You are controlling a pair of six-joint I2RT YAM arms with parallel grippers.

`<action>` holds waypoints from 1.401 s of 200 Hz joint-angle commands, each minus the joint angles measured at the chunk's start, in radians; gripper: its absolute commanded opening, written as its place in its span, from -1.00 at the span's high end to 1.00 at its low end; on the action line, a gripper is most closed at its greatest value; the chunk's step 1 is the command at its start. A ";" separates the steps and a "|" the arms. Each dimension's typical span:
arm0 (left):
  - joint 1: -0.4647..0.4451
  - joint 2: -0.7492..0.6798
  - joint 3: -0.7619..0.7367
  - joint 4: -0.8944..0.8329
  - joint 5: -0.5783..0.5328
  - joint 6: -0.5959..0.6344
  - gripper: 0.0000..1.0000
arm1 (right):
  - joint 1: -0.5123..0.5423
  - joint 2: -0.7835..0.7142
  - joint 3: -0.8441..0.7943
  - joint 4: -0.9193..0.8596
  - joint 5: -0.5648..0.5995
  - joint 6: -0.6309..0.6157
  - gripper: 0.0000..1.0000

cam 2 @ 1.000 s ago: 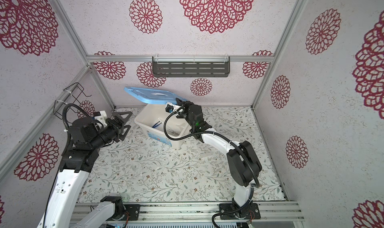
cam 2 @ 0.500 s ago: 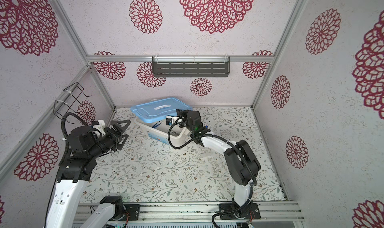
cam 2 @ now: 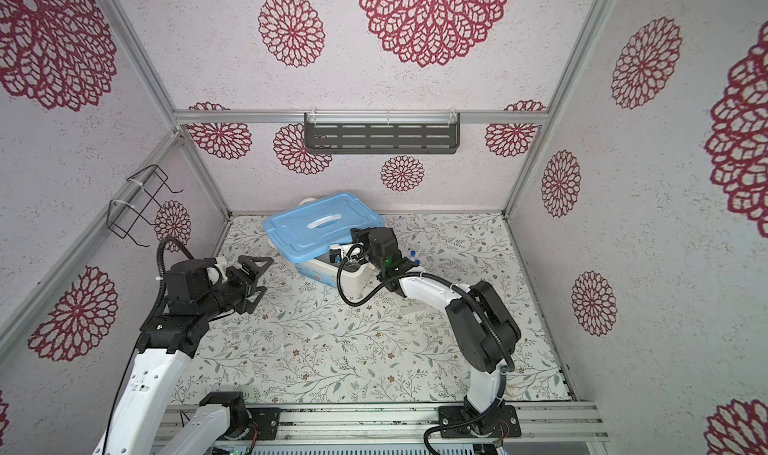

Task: Organize the chemistry lab equipment
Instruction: 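Lower the blue lid onto the white bin with both grippers, then grip opposite edges of the blue lid with both grippers and lift it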

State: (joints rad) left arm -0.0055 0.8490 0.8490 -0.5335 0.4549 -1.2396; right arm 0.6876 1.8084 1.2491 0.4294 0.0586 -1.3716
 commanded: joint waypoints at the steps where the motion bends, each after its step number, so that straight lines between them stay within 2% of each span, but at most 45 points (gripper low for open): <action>1: 0.006 0.017 -0.017 0.051 0.007 -0.021 -0.93 | 0.021 -0.042 0.048 -0.209 -0.012 -0.011 0.67; 33: 0.006 0.051 -0.033 0.069 0.035 -0.037 -0.91 | 0.028 -0.033 0.108 -0.403 -0.037 0.012 0.57; 83: 0.006 0.057 -0.076 0.124 0.051 -0.068 -0.90 | 0.036 -0.036 0.124 -0.500 -0.011 -0.019 0.39; 129: 0.006 0.099 -0.064 0.139 0.071 -0.066 -0.90 | 0.035 -0.053 0.173 -0.601 -0.043 -0.028 0.01; 142: 0.006 0.109 -0.059 0.133 0.060 -0.055 -0.90 | 0.032 -0.067 0.174 -0.602 -0.077 0.004 -0.07; 178: 0.006 0.159 -0.049 0.127 0.059 -0.040 -0.88 | 0.027 -0.120 0.256 -0.803 -0.276 0.045 -0.17; 210: 0.006 0.218 -0.002 0.102 0.039 0.023 -0.84 | 0.024 -0.126 0.311 -0.886 -0.332 0.066 -0.23; 218: 0.006 0.239 0.016 0.089 0.031 0.046 -0.76 | 0.014 -0.122 0.332 -0.885 -0.357 0.104 -0.24; 240: -0.003 0.288 0.058 0.048 0.008 0.103 -0.57 | -0.050 -0.110 0.372 -0.806 -0.519 0.264 -0.25; 253: -0.014 0.312 0.073 0.039 -0.003 0.123 -0.52 | -0.075 -0.086 0.396 -0.758 -0.576 0.322 -0.24; 269: -0.030 0.339 0.094 0.034 -0.022 0.141 -0.51 | -0.106 -0.036 0.429 -0.680 -0.594 0.434 -0.23; 280: -0.043 0.363 0.115 0.023 -0.043 0.155 -0.47 | -0.130 -0.002 0.442 -0.593 -0.557 0.575 -0.22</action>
State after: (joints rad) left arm -0.0235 1.1755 0.9218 -0.4744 0.4580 -1.1477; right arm 0.6041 1.7477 1.6409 -0.3302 -0.4351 -1.0763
